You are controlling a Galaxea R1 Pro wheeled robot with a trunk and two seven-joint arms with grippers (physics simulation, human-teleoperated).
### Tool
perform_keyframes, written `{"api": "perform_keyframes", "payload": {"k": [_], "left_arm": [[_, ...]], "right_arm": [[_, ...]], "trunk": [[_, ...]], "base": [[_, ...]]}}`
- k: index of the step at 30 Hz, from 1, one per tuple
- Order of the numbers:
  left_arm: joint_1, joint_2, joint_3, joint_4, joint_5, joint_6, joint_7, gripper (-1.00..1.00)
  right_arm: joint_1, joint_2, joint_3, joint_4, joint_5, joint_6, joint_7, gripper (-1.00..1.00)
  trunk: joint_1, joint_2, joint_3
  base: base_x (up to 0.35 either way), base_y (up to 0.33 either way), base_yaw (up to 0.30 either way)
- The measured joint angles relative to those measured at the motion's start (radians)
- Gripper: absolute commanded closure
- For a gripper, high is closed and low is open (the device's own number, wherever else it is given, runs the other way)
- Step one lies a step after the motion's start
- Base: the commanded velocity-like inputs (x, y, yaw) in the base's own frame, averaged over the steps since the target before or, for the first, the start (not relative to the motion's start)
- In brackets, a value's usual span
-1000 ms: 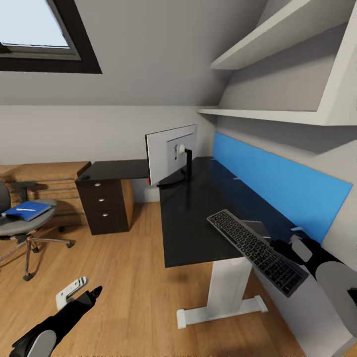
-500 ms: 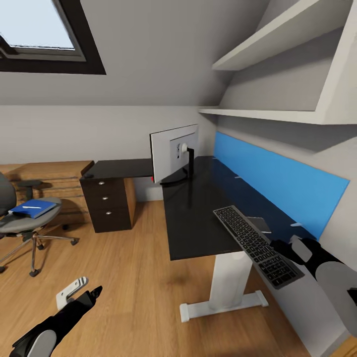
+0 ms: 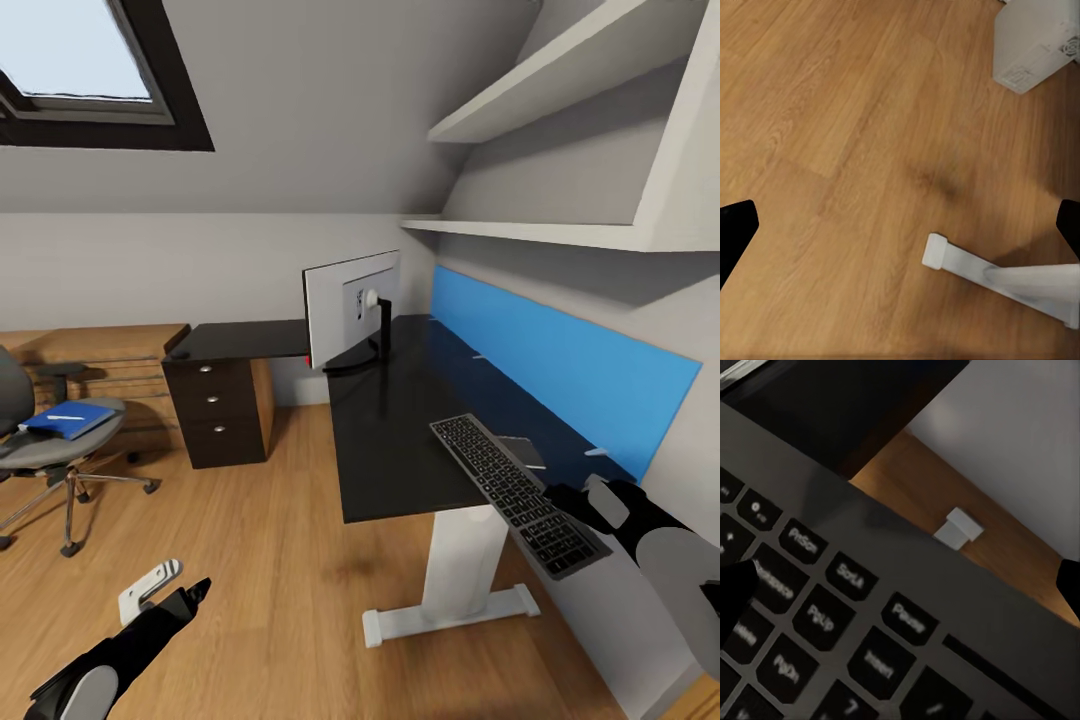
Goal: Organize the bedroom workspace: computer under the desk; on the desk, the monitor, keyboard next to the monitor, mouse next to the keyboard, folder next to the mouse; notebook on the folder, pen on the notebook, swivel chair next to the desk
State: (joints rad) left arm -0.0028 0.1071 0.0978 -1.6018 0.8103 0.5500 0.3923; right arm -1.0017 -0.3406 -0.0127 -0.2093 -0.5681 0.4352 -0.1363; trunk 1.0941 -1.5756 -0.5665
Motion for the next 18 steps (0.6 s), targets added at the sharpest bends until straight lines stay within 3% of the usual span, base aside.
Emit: {"api": "perform_keyframes", "payload": {"k": [18], "left_arm": [[0.000,0.000,-0.001,0.000,0.001,-0.002,0.001,-1.00]], "right_arm": [[0.000,0.000,0.000,0.000,0.000,0.000,0.000,-1.00]], "trunk": [[-0.069,0.126,0.056]], "base": [[0.000,0.000,0.000]]}}
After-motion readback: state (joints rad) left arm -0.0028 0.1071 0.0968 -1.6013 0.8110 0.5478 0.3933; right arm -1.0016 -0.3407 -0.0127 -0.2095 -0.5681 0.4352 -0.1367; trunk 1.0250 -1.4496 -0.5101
